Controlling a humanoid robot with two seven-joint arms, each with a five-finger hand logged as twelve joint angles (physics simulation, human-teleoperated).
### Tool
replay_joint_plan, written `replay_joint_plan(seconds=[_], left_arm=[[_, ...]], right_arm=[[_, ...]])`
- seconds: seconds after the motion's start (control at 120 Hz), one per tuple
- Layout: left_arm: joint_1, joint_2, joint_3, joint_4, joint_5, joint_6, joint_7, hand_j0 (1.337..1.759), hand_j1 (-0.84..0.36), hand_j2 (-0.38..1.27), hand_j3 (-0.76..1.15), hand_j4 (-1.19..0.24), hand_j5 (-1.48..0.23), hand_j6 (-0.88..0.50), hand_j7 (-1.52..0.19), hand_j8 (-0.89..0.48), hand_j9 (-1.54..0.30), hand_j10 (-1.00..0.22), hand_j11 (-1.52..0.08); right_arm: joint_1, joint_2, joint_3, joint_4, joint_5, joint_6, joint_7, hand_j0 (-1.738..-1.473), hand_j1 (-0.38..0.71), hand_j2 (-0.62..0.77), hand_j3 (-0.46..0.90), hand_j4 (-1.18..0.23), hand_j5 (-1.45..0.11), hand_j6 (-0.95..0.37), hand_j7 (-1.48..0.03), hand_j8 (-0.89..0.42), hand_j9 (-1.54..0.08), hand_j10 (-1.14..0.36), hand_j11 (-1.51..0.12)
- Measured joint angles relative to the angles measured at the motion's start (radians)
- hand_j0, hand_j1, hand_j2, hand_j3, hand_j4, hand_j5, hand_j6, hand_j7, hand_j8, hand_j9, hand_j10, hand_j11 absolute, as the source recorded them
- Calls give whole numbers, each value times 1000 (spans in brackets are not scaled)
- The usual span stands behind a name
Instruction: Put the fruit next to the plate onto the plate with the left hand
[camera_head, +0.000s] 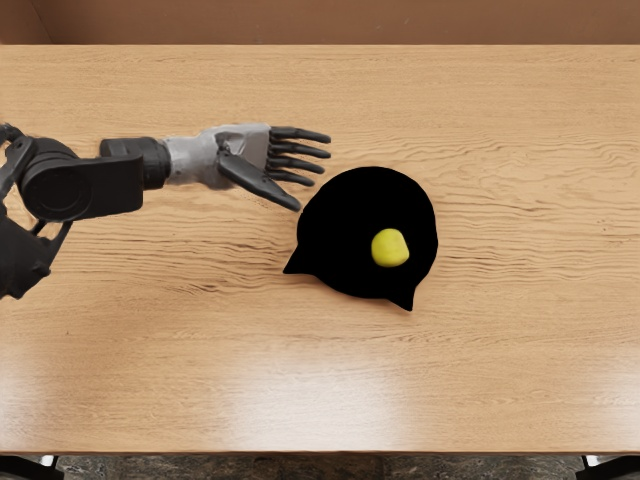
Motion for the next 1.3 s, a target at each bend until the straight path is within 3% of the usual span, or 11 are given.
replay_joint_plan(seconds=[0.092,0.175,0.508,0.658,1.133,1.3], left_arm=[[-8,-20,-48,150,-30,-1,0,1658,34,53,0,-263,-341,-262,-341,-262,-341,-261,-347],[-6,-22,-64,220,-64,-1,0,1658,33,53,0,-264,-343,-263,-343,-263,-343,-262,-347],[33,70,-4,275,-189,-2,0,1658,38,52,0,-258,-337,-258,-337,-258,-337,-258,-338],[57,107,3,267,-237,-2,0,1658,39,52,0,-258,-336,-257,-336,-257,-336,-257,-336],[278,314,27,82,-379,-2,0,1658,42,52,0,-254,-332,-254,-332,-254,-332,-254,-332],[289,337,41,23,-406,-2,0,1658,44,51,0,-254,-331,-253,-331,-253,-331,-253,-331]], right_arm=[[0,0,0,0,0,0,0,-1658,-305,-7,0,-37,-47,-37,-47,-37,-47,-37,-47],[0,0,0,0,0,0,0,-1658,-305,-7,0,-37,-47,-37,-47,-37,-47,-37,-47],[0,0,0,0,0,0,0,-1658,-305,-7,0,-37,-47,-37,-47,-37,-47,-37,-47],[0,0,0,0,0,0,0,-1658,-305,-7,0,-37,-47,-37,-47,-37,-47,-37,-47],[0,0,0,0,0,0,0,-1658,-305,-7,0,-37,-48,-37,-48,-37,-48,-37,-48],[0,0,0,0,0,0,0,-1658,-305,-7,0,-37,-48,-37,-48,-37,-48,-37,-48]])
